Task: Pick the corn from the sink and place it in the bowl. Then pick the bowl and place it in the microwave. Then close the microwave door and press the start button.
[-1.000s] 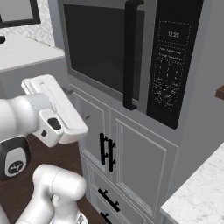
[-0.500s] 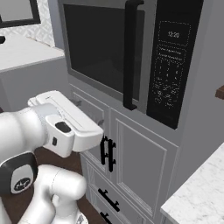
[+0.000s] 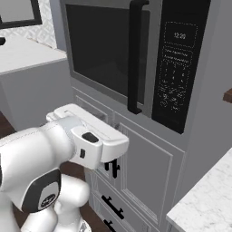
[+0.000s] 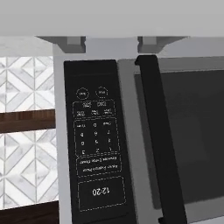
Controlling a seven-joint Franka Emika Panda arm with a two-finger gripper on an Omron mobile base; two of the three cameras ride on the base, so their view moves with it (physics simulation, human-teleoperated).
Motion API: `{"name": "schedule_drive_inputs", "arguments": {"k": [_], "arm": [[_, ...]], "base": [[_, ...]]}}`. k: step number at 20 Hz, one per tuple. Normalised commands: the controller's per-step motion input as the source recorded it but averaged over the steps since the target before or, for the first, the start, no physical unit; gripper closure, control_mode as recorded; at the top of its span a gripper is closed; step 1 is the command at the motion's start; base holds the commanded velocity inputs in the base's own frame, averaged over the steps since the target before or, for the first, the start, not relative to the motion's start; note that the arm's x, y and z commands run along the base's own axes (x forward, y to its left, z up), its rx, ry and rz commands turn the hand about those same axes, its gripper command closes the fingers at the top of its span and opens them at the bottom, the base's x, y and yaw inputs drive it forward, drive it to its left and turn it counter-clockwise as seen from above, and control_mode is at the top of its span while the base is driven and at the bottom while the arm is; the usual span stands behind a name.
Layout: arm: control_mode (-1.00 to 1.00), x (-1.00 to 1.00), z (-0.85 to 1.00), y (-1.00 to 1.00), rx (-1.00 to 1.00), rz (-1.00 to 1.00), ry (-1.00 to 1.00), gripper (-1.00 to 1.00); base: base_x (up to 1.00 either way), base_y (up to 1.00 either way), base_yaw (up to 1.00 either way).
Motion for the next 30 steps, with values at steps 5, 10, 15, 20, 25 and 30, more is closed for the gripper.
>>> {"name": "schedule_drive_inputs", "arguments": {"k": [5, 10, 15, 20, 25, 30], "arm": [[-1.0, 0.22, -0.29, -0.13, -0.15, -0.05, -0.07, 1.0], [-1.0, 0.04, -0.35, -0.42, -0.02, -0.01, -0.22, 1.0], [-1.0, 0.07, -0.23, -0.26, -0.01, 0.0, -0.1, 1.0], [-1.0, 0.25, -0.02, -0.18, 0.0, 0.0, -0.05, 1.0], [-1.0, 0.3, 0.0, -0.16, 0.0, 0.0, -0.01, 1.0], [-1.0, 0.24, -0.04, -0.17, 0.0, 0.0, 0.01, 1.0]], "base": [[0.0, 0.0, 0.0], [0.0, 0.0, 0.0], [0.0, 0.0, 0.0], [0.0, 0.0, 0.0], [0.0, 0.0, 0.0], [0.0, 0.0, 0.0]]}}
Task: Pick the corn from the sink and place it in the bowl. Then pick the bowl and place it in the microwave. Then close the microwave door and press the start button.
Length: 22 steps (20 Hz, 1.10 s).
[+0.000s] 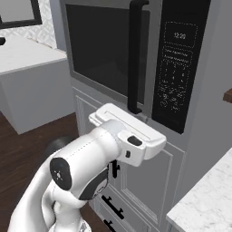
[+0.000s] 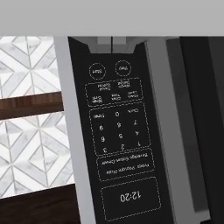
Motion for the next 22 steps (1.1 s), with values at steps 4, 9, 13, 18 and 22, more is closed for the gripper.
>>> {"name": "schedule_drive_inputs", "arguments": {"k": [4, 9, 13, 18, 22], "arm": [[-1.0, 0.06, -0.05, -0.18, 0.0, 0.0, 0.0, 1.0], [-1.0, 0.1, -0.07, -0.1, 0.0, 0.0, 0.0, 1.0], [-1.0, 0.13, -0.12, -0.04, 0.0, 0.0, 0.0, 1.0], [-1.0, 0.2, -0.05, -0.13, 0.0, 0.0, 0.01, 1.0], [-1.0, 0.28, -0.01, -0.17, 0.0, 0.0, 0.0, 1.0]], "base": [[0.0, 0.0, 0.0], [0.0, 0.0, 0.0], [0.0, 0.0, 0.0], [0.0, 0.0, 0.0], [0.0, 0.0, 0.0]]}}
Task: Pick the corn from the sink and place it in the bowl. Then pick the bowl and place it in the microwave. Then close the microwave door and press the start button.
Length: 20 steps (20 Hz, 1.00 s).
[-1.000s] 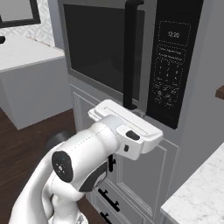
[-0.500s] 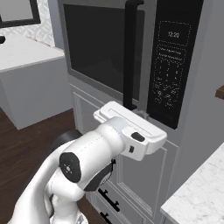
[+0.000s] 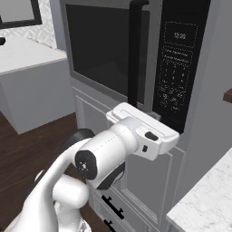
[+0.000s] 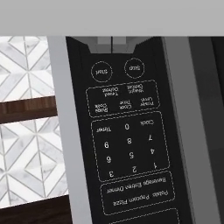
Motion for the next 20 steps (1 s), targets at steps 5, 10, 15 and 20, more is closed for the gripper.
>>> {"name": "schedule_drive_inputs", "arguments": {"k": [5, 10, 15, 20], "arm": [[-1.0, 0.32, -0.04, -0.15, 0.0, 0.0, 0.01, 1.0], [-1.0, 0.27, -0.04, -0.23, 0.0, 0.0, 0.0, 1.0], [-1.0, 0.13, -0.01, -0.27, 0.0, 0.01, 0.0, 1.0], [-1.0, 0.22, -0.1, -0.15, 0.0, 0.0, 0.0, 1.0]], "base": [[0.0, 0.0, 0.0], [0.0, 0.0, 0.0], [0.0, 0.0, 0.0], [0.0, 0.0, 0.0]]}}
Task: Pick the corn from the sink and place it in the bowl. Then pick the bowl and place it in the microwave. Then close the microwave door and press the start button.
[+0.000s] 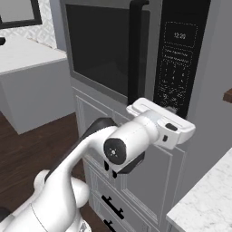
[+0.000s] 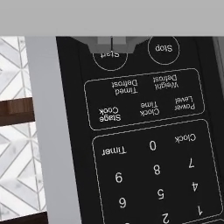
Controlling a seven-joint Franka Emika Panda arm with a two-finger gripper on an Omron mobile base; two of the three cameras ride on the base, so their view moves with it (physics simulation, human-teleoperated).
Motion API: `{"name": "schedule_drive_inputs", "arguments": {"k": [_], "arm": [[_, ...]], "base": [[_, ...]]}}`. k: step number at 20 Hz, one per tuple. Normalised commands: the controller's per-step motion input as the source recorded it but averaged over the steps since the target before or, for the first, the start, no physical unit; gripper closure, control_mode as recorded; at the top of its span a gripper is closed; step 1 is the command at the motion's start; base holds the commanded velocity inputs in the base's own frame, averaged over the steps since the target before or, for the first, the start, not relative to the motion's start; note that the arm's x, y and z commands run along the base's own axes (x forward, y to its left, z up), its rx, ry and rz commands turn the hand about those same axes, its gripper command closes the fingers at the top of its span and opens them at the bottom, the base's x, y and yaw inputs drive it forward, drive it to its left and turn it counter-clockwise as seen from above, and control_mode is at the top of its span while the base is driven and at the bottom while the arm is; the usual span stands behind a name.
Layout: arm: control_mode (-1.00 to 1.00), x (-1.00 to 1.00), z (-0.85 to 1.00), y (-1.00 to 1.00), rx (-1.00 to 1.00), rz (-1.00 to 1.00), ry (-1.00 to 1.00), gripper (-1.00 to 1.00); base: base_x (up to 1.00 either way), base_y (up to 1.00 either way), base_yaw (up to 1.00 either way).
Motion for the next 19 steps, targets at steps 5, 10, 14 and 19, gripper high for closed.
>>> {"name": "schedule_drive_inputs", "arguments": {"k": [5, 10, 14, 19], "arm": [[-1.0, 0.36, -0.17, -0.16, 0.0, 0.01, 0.0, 1.0], [-1.0, 0.83, -0.24, -0.09, 0.0, 0.0, 0.04, 1.0], [-1.0, -0.12, -0.02, 0.06, 0.0, 0.0, -0.04, 1.0], [-1.0, -0.74, 0.09, 0.23, 0.0, 0.01, -0.15, 1.0]], "base": [[0.0, 0.0, 0.0], [0.0, 0.0, 0.0], [0.0, 0.0, 0.0], [0.0, 0.0, 0.0]]}}
